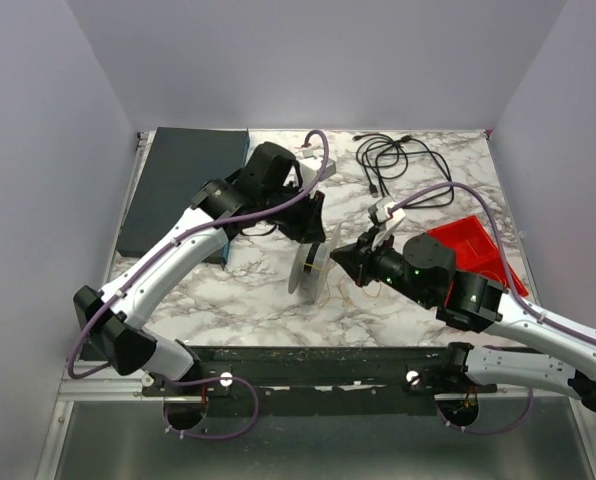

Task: Wrap the cables

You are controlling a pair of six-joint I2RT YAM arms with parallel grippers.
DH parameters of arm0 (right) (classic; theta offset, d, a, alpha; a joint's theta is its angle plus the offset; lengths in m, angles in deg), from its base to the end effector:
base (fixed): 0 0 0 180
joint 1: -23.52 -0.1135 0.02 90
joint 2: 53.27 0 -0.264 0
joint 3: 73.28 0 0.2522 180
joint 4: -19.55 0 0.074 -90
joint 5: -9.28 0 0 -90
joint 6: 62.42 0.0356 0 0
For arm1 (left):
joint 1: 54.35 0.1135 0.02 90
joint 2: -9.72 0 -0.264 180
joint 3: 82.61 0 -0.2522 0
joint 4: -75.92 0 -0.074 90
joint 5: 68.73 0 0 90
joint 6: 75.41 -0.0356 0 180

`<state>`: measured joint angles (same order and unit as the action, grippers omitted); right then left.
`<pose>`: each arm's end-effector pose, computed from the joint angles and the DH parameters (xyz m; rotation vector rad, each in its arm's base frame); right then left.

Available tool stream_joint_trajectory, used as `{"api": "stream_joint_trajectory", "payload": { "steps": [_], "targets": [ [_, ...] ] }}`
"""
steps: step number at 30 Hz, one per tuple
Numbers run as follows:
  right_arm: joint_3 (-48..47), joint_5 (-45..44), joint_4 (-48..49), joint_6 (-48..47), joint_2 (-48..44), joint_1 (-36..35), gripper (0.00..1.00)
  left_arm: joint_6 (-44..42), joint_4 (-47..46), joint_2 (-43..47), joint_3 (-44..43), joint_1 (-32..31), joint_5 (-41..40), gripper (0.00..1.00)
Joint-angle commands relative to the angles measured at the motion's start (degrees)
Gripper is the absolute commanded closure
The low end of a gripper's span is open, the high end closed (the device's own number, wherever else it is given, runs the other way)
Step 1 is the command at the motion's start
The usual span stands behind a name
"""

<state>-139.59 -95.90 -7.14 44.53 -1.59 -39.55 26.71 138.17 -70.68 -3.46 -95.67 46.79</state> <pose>0.1017 0.1797 0.3617 -0.5351 1.7603 0.7646 0.2087 -0.2039 0.3912 0.8421 2.2662 -0.9703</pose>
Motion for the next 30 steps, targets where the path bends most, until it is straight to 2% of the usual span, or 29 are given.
{"api": "stream_joint_trajectory", "payload": {
  "steps": [1,4,5,12,19,21,24,26,28,30],
  "targets": [
    [-2.3,-5.8,-3.1,1.7,-0.6,-0.5,0.99,4.6,-4.0,-3.7,-4.2,0.1,-0.7,0.6],
    [-6.3,-13.2,-8.2,2.8,-0.2,-0.5,0.99,5.0,-6.0,-3.0,-3.5,0.1,-0.4,0.3],
    [-8.0,-15.7,-10.0,3.0,0.0,-0.5,0.99,5.0,-6.5,-2.8,-3.4,0.1,-0.5,0.29],
    [-21.9,-34.1,-23.4,5.1,3.8,-0.5,0.99,5.6,-8.9,0.9,-2.3,0.2,-2.3,0.28],
    [-29.1,-48.8,-35.8,6.0,12.6,-0.3,0.99,5.6,-9.4,7.3,2.2,0.4,-7.0,0.39],
    [-29.4,-49.4,-37.7,7.1,16.3,-0.2,0.99,5.5,-9.3,9.4,4.0,0.5,-9.0,0.44],
    [-29.3,-45.2,-36.5,8.1,21.4,-0.2,0.99,5.0,-9.0,12.3,6.8,0.7,-11.3,0.47],
    [-28.7,-37.2,-31.9,6.9,23.3,-0.3,0.99,4.3,-8.8,13.8,8.9,0.7,-12.8,0.49],
    [-25.5,-29.7,-23.3,2.4,23.1,-0.3,0.99,4.0,-8.8,15.1,10.9,0.8,-14.7,0.49],
    [-24.6,-24.6,-20.7,1.6,24.0,-0.3,0.99,3.7,-8.8,16.0,12.4,0.9,-15.7,0.5]
  ]
}}
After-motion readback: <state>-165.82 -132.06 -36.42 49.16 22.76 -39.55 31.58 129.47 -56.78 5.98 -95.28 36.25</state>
